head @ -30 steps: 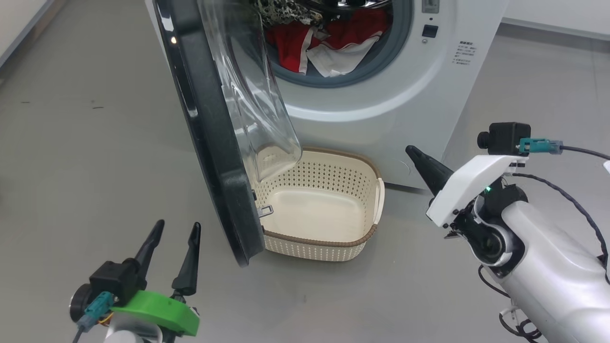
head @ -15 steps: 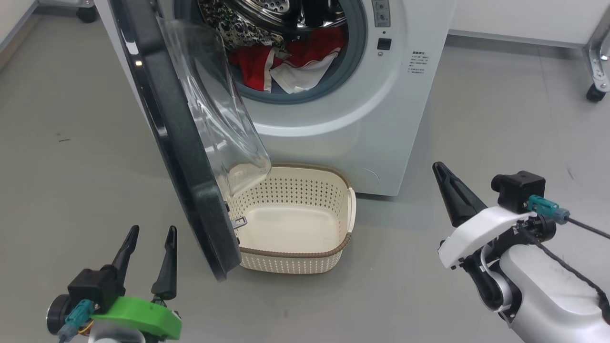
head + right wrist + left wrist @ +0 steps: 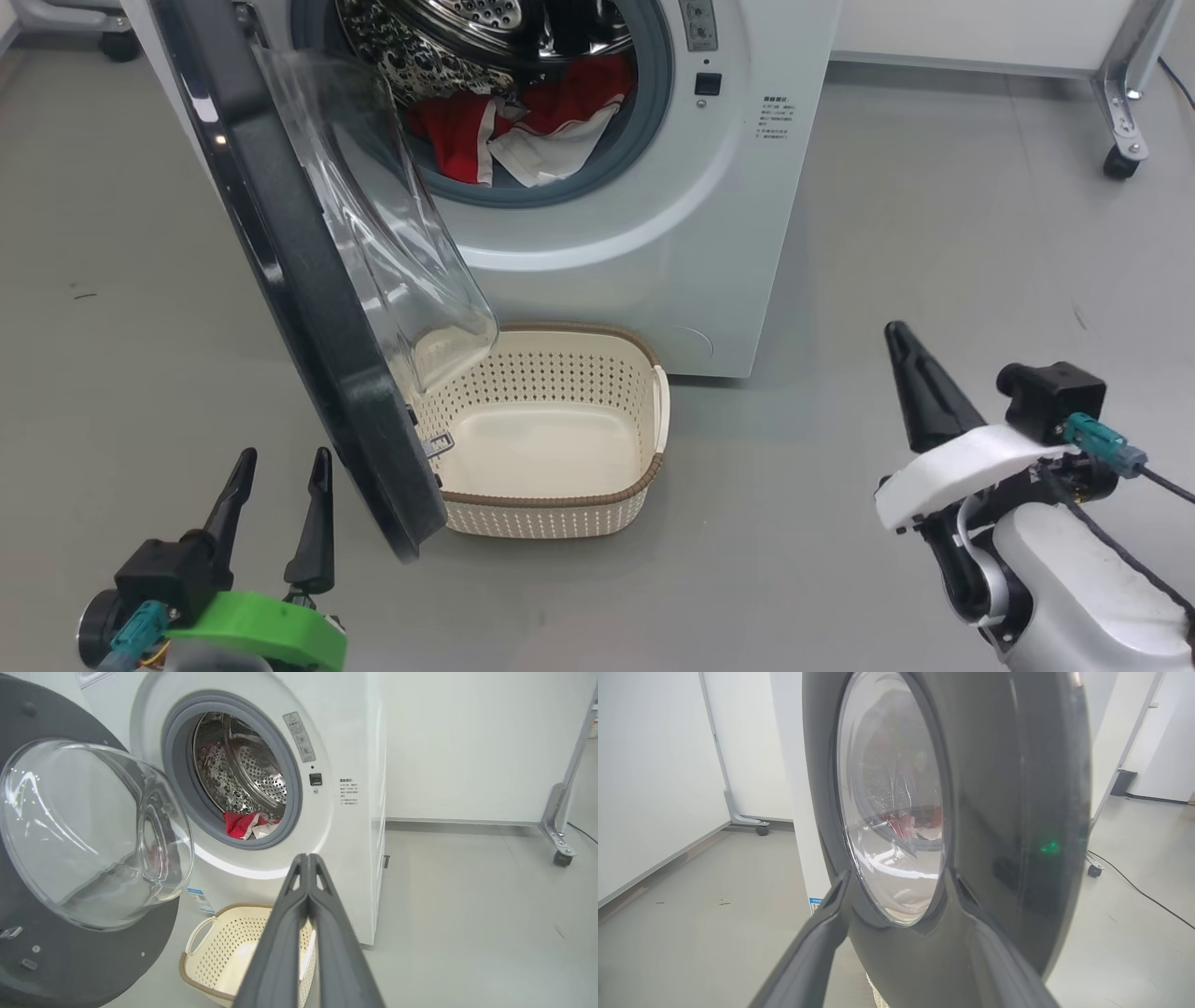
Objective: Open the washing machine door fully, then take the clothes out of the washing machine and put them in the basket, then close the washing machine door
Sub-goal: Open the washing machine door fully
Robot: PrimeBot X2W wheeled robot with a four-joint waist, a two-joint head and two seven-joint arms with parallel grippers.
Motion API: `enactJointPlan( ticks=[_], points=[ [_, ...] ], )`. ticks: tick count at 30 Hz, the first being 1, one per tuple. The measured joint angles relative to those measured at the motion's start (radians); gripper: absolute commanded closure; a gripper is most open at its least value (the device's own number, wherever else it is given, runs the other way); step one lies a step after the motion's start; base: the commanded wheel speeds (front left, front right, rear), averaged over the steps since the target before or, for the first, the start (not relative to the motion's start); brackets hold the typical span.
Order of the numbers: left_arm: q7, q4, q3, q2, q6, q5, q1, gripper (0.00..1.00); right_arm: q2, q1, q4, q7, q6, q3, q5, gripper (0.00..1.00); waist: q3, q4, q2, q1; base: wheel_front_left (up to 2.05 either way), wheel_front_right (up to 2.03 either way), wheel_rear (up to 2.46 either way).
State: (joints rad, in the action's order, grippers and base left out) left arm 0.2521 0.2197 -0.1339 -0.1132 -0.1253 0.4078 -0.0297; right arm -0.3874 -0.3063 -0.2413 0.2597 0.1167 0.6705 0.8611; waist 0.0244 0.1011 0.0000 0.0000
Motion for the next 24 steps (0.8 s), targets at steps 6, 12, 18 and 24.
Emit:
enactJointPlan(
  ticks=[6,12,18,24],
  points=[
    [0.0,-0.004,0.003,0.003,0.0,0.0,0.0,0.0,0.03,0.025,0.05,0.0,0.001,-0.099,-0.067,0.37,0.019,-0.006,0.0,0.0,0.0,0.0,0.0],
    [0.0,-0.004,0.002,0.003,0.0,0.0,0.0,0.0,0.062,0.097,0.07,0.0,0.002,-0.152,-0.117,0.0,0.028,-0.005,0.0,0.0,0.0,0.0,0.0],
    [0.0,-0.004,0.0,0.004,0.0,0.0,0.0,0.0,0.084,0.142,0.076,0.0,0.002,-0.18,-0.152,0.0,0.031,0.0,0.0,0.0,0.0,0.0,0.0],
    [0.0,-0.003,-0.002,0.005,0.0,0.0,0.0,0.0,0.109,0.176,0.089,0.0,0.002,-0.205,-0.195,0.0,0.033,0.004,0.0,0.0,0.0,0.0,0.0]
  ],
)
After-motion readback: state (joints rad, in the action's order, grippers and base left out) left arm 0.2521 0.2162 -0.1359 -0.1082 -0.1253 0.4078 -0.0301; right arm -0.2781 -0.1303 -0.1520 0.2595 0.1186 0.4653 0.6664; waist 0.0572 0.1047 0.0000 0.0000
